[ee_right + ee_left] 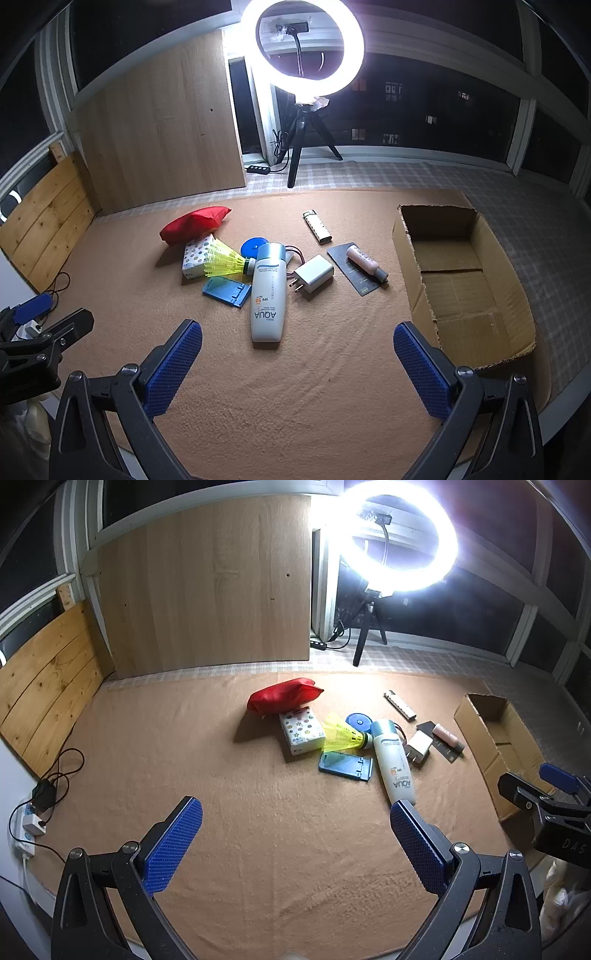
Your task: Organize objects
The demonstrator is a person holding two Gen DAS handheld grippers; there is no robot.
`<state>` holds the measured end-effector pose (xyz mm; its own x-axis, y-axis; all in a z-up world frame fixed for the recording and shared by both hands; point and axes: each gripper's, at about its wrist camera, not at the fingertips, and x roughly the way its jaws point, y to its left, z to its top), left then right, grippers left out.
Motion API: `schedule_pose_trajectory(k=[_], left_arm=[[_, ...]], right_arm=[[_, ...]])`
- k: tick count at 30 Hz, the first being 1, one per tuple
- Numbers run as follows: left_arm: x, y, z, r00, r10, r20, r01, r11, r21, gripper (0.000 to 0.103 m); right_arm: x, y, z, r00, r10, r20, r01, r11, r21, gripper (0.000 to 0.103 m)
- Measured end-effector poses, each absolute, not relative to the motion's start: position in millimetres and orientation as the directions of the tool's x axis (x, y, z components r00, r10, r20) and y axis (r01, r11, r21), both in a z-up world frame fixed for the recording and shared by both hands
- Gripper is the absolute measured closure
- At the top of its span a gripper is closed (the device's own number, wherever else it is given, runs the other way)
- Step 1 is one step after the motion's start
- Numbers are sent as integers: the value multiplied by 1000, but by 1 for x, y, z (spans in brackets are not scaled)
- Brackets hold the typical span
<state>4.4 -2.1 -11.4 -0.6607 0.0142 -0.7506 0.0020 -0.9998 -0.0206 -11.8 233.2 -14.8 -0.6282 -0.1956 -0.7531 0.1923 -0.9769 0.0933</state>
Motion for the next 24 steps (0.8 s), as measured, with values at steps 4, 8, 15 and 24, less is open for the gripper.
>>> schedule_pose_trajectory(k=[4,8,15,24], left_arm=[[4,0,-10,-663,13,-749,1,-1000,-19,0],[5,1,-11,-662,-3,-749,23,-1000,-16,0],[4,2,-12,-655,0,-756,16,-1000,-14,0],[6,1,-16,-654,2,-757,15,-1000,-16,0]], right_arm=[[-11,234,-16,-627,-197,-754,190,-977,98,0],[-12,236,-18,-615,-203,-762,182,-977,114,0],[-13,238,-20,-607,-209,-767,174,-976,128,0],[-14,238,-22,-600,-209,-772,173,-976,130,0]])
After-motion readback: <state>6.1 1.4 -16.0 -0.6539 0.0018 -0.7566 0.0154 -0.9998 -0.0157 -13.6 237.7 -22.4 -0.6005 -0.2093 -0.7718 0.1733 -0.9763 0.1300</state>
